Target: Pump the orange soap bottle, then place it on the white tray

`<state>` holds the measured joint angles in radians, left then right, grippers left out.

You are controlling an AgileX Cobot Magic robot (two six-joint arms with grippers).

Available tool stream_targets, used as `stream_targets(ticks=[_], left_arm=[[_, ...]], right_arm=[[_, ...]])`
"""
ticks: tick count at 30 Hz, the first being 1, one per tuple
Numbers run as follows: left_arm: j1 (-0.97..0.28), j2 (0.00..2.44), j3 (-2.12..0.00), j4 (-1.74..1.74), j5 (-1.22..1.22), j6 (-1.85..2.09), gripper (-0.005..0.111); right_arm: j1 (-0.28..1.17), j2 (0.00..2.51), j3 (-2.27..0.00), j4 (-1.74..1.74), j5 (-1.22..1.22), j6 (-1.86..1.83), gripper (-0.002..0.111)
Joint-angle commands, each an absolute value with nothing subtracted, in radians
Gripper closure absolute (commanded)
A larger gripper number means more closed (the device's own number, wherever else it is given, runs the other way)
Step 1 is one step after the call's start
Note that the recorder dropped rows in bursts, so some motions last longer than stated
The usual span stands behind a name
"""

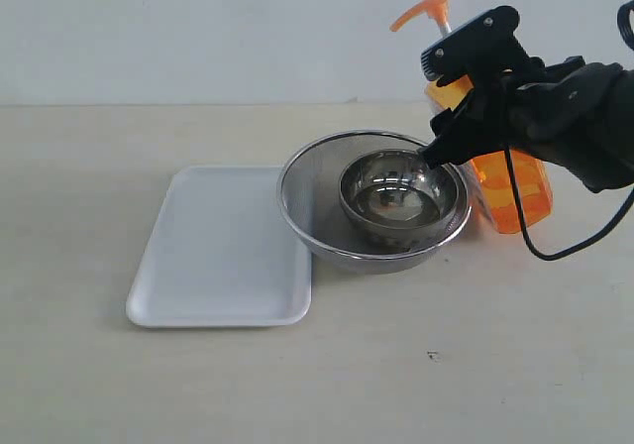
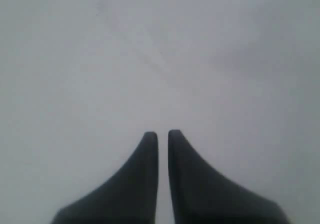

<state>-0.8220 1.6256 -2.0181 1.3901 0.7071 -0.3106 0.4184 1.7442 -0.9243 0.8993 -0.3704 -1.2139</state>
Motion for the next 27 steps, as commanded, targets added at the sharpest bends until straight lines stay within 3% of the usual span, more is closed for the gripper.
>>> stream_targets(ticks=[1, 7, 14, 19, 27], left_arm=[[-0.837, 1.566, -2.016, 0.815, 0.68, -0.101, 0.102], [-0.837, 1.561, -2.016, 0.338, 0.664, 0.352, 0.102], [-0.795, 1.654, -2.016, 0.266, 0.685, 0.395, 0.102], [-0.739, 1.757, -2.016, -0.081, 0.685, 0.598, 0.102], [-0.655, 1.866, -2.016, -0.331, 0.707, 0.719, 0.102]], right_arm=[[0.419, 1.743, -0.92, 0.91, -0.317, -1.205, 0.108], [0.419, 1.743, -0.92, 0.91, -0.317, -1.205, 0.108], [0.419, 1.743, -0.92, 0.908, -0.313, -1.205, 0.108], [0.419, 1.743, -0.92, 0.908, -0.307, -1.205, 0.108], [0.419, 1.743, -0.92, 0.908, -0.303, -1.205, 0.108]])
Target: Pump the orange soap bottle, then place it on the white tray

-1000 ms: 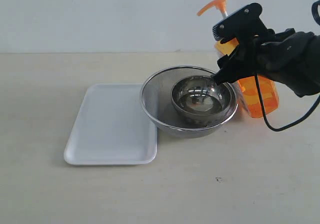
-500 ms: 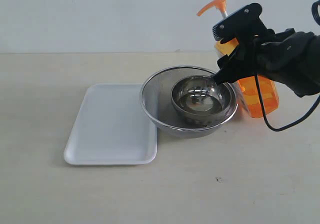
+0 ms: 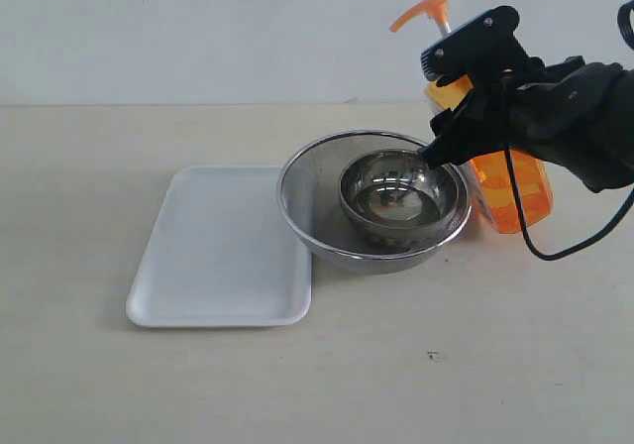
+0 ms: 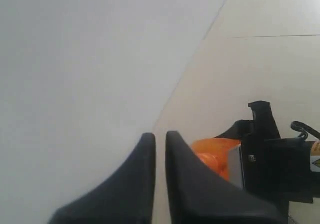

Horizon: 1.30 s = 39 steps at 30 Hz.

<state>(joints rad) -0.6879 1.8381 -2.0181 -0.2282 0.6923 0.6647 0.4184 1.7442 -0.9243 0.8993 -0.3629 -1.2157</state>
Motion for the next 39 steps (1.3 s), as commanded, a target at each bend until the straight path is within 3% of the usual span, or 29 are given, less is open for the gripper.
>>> stream_targets(ticks=[1, 15, 39], left_arm=[[-0.636, 1.888, -2.016, -0.399, 0.707, 0.762, 0.102], [-0.591, 2.049, -2.018, -0.545, 0.672, 0.872, 0.102], [-0.591, 2.079, -2.029, -0.594, 0.636, 0.896, 0.102]], right_arm=[[0.419, 1.743, -0.92, 0.908, -0.301, -1.205, 0.108], [0.419, 1.743, -0.92, 0.908, -0.263, -1.205, 0.108], [0.419, 1.757, -0.92, 0.902, -0.235, -1.205, 0.108]])
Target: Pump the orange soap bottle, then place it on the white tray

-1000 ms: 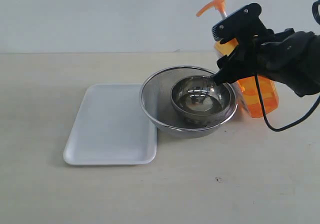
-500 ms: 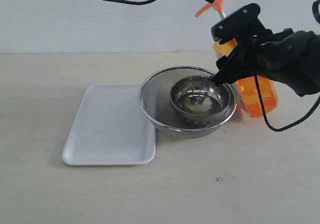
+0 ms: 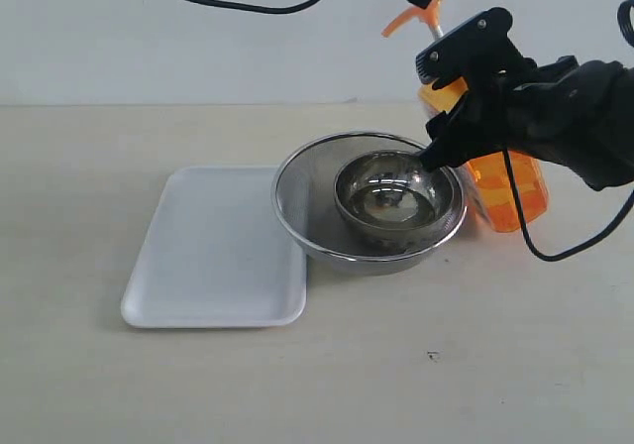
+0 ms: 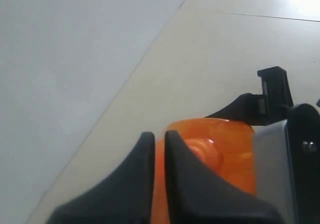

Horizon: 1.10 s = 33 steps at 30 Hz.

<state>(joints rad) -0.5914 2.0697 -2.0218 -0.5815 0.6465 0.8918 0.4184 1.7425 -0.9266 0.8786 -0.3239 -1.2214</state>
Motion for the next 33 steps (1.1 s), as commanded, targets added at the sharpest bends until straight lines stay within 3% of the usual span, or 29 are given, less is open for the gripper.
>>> stream_targets(ticks=[1, 33], left_arm=[[-0.591, 2.081, -2.029, -0.594, 0.636, 0.896, 0.102], [-0.591, 2.115, -2.029, -0.59, 0.647, 0.895, 0.102]], right_arm=[[0.419, 1.757, -0.92, 0.902, -0.235, -1.205, 0.108], [0.419, 1.757, -0.92, 0.892, -0.227, -1.21, 0.108]])
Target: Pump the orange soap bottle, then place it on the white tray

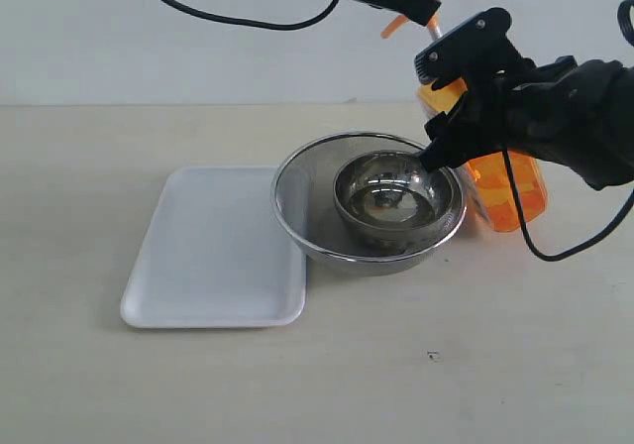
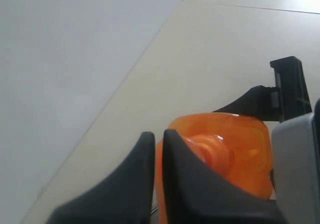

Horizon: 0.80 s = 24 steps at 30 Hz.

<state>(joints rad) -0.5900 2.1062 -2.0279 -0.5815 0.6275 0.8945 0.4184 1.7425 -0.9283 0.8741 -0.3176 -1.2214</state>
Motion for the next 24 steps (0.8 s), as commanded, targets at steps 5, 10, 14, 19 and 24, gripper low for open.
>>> stream_targets(ticks=[5, 10, 14, 19, 24], left_arm=[[-0.591, 2.115, -2.029, -0.59, 0.657, 0.89, 0.102], [-0.591, 2.115, -2.029, -0.59, 0.671, 0.89, 0.102], [-0.591, 2.115, -2.029, -0.59, 0.681, 0.89, 0.102], [-0.591, 2.115, -2.029, -0.59, 0.681, 0.887, 0.102], [-0.591, 2.115, -2.029, -0.59, 0.689, 0.884, 0.102]], right_arm=[[0.419, 1.757, -0.92, 0.892, -0.219, -1.21, 0.108], [0.419, 1.757, -0.92, 0.892, -0.215, -1.213, 0.108], [0.419, 1.757, -0.92, 0.892, -0.211, -1.224, 0.108], [0.419, 1.757, -0.92, 0.892, -0.202, -1.224, 0.108], [0.419, 1.757, -0.92, 0.892, -0.202, -1.23, 0.108]])
